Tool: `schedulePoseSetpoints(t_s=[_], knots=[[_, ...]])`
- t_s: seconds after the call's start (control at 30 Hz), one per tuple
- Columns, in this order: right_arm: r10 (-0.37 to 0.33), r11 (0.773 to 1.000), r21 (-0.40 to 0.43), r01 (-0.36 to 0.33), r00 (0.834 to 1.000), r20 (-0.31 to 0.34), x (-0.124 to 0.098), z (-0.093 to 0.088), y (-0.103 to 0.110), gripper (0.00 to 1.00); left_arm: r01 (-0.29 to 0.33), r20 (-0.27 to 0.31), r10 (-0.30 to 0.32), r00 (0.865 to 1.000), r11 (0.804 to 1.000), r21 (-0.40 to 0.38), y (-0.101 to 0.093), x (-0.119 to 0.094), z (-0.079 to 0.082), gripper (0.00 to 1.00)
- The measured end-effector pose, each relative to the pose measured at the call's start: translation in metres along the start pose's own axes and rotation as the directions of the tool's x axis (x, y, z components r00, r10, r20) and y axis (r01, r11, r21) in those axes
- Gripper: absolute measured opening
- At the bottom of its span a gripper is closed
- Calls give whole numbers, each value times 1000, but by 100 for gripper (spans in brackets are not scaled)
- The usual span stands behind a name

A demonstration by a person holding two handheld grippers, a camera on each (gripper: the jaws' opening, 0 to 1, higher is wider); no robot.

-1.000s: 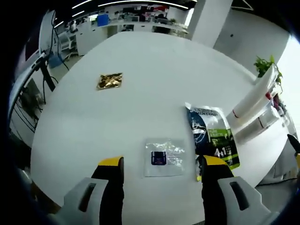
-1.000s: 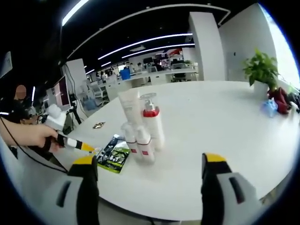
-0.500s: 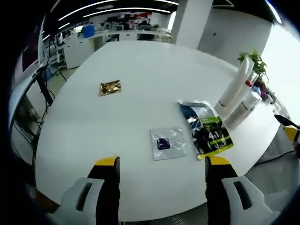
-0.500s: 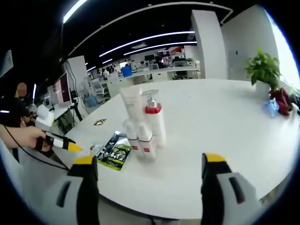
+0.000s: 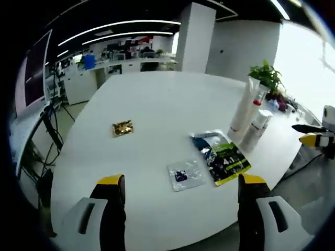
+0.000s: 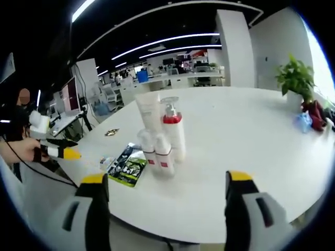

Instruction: Arrange the skincare products in the storage area until every visible bottle or jar stands upright without overlapping.

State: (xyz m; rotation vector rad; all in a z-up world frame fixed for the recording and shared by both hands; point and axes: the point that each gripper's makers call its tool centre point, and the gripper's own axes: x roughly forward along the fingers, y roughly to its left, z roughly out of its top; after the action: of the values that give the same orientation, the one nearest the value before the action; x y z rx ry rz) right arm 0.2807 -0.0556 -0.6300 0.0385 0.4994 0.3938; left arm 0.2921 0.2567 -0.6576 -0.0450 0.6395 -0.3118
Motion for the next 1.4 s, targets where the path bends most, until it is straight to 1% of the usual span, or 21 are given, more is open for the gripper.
schedulePoseSetpoints(t_s=[0.17, 0.37, 0.5, 0.6, 0.73, 0.9, 1.1, 1.4], knots=[[2, 1000, 2, -2, 1000, -5, 0, -1, 0, 93, 14, 43, -15, 999, 1000, 9, 1, -9, 9, 90], [5, 1000, 1, -5, 1000, -13, 1, -2, 1, 93, 35, 81, -36, 996, 999, 14, 0, -18, 14, 92], [8, 1000, -2, -8, 1000, -18, 1, -3, 2, 93, 44, 102, -46, 994, 999, 13, 3, -22, 16, 93], [9, 1000, -1, -9, 1000, -21, 1, -3, 2, 93, 52, 131, -54, 990, 999, 14, 2, -24, 19, 95], [11, 1000, 1, -11, 1000, -25, 2, -4, 2, 93, 56, 148, -57, 987, 998, 12, 1, -23, 22, 97], [14, 1000, 2, -14, 999, -34, 2, -5, 3, 93, 40, 155, -36, 987, 999, -18, 8, -24, 21, 97], [18, 1000, 1, -18, 999, -45, 4, -7, 3, 93, 32, 150, -28, 988, 999, -27, 9, -22, 20, 96], [29, 1000, -10, -29, 998, -63, 5, -9, 5, 92, 21, 109, -18, 994, 999, -25, 9, -20, 14, 95]])
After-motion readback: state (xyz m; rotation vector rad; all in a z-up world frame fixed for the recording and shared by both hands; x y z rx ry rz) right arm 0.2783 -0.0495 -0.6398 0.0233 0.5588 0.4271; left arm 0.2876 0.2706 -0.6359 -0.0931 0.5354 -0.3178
